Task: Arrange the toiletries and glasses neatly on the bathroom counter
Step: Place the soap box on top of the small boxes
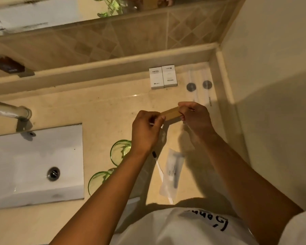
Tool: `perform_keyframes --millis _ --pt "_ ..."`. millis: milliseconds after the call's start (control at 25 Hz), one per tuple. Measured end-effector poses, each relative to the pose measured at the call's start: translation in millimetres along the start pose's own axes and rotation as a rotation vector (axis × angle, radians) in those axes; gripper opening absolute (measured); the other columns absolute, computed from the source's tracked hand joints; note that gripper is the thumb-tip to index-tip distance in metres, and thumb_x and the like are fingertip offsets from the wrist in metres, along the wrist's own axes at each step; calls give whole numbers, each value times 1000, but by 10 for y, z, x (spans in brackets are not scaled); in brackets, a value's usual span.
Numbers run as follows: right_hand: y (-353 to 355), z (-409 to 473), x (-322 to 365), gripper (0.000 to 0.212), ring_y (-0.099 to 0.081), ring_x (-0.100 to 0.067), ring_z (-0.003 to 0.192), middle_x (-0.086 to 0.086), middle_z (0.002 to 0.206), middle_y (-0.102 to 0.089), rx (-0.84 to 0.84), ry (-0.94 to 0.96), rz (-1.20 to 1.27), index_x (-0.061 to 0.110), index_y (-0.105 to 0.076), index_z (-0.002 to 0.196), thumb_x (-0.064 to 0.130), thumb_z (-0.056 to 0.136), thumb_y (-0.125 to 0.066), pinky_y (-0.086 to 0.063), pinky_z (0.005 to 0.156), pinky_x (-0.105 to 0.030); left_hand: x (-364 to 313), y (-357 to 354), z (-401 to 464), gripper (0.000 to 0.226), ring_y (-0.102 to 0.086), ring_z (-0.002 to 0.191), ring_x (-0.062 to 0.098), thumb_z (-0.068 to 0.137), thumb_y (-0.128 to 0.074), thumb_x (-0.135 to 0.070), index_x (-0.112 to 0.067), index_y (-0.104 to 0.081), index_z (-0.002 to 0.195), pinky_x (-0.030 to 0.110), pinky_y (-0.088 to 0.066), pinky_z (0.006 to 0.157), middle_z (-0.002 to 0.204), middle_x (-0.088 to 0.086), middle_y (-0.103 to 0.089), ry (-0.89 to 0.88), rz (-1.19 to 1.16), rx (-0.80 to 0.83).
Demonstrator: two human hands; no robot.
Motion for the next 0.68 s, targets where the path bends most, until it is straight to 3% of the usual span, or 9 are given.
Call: perform_keyframes --millis 40,120,160,240,320,400,480,560,680 --pt "-74 94 77 27 -62 -14 85 2 92 -69 31 10 -12 16 -75 114 20 92 -61 -47 76 -24 -9 6 133 19 -58 84 0 95 -68 -32 -16 -75 85 6 -38 72 94 2 -64 8 5 -26" --pt "-202 249 251 31 -65 -15 91 1 101 -71 60 57 -67 19 -72 120 22 89 -64 -48 79 -23 15 -4 349 29 -60 81 5 96 -67 -28 -12 -71 73 19 -43 74 86 3 -67 56 -20 -73" --pt "-240 314 343 33 -66 -17 96 -1 107 -71 52 84 -92 20 -72 121 20 88 -65 -51 83 -24 28 -33 432 33 -63 80 12 97 -64 -27 -11 -70 70 29 -46 74 80 4 -69 93 -33 -81" --pt "-299 443 458 37 -67 -23 104 -2 115 -66 38 95 -101 20 -70 123 14 86 -65 -55 89 -29 77 -84 551 36 -65 74 15 99 -60 -28 -11 -70 70 32 -46 69 72 0 -70 174 -60 -98" --pt "-346 551 510 41 -64 -25 108 5 115 -54 53 101 -107 18 -68 125 7 86 -65 -57 94 -32 149 -105 619 23 -65 75 3 96 -63 -32 -20 -75 81 21 -47 68 75 -11 -71 270 -152 -121" --pt "-363 649 531 37 -60 -20 109 3 119 -48 61 131 -155 19 -66 127 9 91 -66 -55 88 -15 188 -109 668 16 -65 83 -4 90 -69 -31 -24 -75 103 21 -52 77 89 -15 -72 305 -208 -105" --pt "-327 735 552 29 -57 -13 106 0 122 -50 31 150 -194 22 -66 124 21 95 -67 -47 70 1 175 -89 722 34 -66 92 -1 84 -74 -23 -24 -70 118 24 -56 86 101 -10 -71 276 -236 -78" --pt "-289 838 565 24 -58 -5 95 -3 117 -51 -4 154 -161 21 -67 119 26 95 -67 -43 60 3 164 -35 815 41 -68 95 3 82 -74 -13 -22 -68 122 27 -58 91 104 -4 -72 264 -289 -107" --pt "-272 950 601 23 -61 -3 90 -3 116 -53 -55 169 -159 21 -67 120 27 97 -64 -45 63 0 239 32 1020 33 -72 96 13 85 -70 -8 -12 -73 117 36 -59 95 103 1 -75 337 -328 -195"
Point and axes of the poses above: each hand's wrist, its own z-axis towards the middle knuckle, its own y-axis out of the back of the hand, x = y × z, the point moved 9 cm from there along z, towards the middle knuckle
